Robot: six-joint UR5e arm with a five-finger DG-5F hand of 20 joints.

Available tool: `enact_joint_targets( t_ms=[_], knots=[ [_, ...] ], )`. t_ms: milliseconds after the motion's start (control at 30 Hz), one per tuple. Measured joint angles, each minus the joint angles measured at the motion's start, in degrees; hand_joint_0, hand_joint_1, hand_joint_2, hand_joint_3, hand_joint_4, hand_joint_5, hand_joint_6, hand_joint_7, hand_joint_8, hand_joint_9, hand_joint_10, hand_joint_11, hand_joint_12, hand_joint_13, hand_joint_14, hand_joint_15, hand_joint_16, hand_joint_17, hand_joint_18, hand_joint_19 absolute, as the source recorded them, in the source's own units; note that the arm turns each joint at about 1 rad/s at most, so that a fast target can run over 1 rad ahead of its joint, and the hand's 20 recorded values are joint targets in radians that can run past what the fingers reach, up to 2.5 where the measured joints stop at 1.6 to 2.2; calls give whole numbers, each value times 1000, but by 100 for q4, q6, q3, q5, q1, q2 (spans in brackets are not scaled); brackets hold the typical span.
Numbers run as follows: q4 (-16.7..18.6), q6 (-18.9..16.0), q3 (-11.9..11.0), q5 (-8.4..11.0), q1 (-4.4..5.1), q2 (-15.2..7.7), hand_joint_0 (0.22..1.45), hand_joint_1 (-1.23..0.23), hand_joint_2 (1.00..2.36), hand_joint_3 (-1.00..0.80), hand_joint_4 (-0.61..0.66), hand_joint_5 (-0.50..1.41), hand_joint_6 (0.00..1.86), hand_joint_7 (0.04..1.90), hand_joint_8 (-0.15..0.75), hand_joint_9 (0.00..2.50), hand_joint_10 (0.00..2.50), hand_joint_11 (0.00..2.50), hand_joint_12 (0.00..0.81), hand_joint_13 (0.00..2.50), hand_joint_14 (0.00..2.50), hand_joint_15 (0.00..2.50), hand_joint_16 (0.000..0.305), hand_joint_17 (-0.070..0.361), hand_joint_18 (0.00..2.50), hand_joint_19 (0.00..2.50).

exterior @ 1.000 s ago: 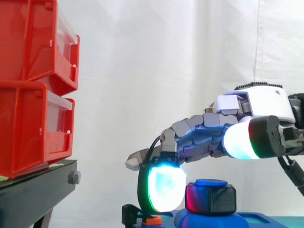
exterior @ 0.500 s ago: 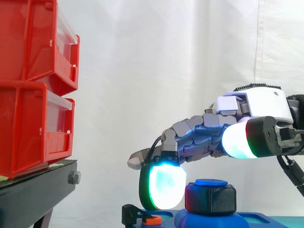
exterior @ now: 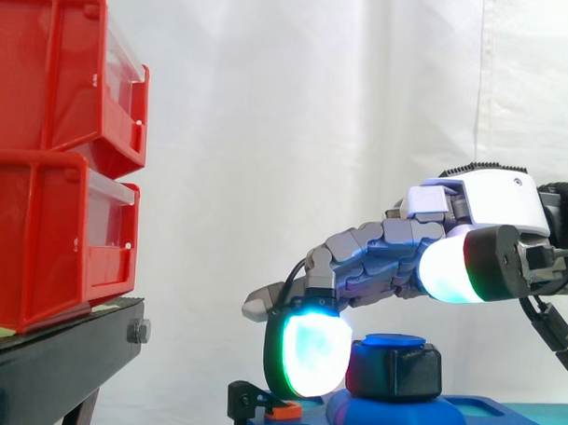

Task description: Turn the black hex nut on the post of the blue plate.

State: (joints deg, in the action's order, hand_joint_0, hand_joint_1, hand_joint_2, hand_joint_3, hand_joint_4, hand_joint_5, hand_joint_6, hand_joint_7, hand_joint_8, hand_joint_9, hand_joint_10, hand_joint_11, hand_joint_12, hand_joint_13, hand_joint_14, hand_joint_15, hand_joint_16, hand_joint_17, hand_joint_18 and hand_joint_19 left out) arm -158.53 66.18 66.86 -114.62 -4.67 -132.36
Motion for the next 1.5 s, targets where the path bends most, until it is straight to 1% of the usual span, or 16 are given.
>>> enact_joint_targets(
  t_ms=[600, 1500],
  knots=[
    [37, 0, 7, -30, -77, 0, 491, -242, 1000, -500, 311, -194, 504, 998, 261, 242, 0, 0, 367, 248, 5, 104, 51, 116, 213, 313],
    [47, 0, 5, -172, -172, 0, 491, -241, 1000, -500, 308, -193, 504, 993, 261, 242, 0, 0, 367, 248, 4, 101, 52, 116, 212, 313]
  ],
)
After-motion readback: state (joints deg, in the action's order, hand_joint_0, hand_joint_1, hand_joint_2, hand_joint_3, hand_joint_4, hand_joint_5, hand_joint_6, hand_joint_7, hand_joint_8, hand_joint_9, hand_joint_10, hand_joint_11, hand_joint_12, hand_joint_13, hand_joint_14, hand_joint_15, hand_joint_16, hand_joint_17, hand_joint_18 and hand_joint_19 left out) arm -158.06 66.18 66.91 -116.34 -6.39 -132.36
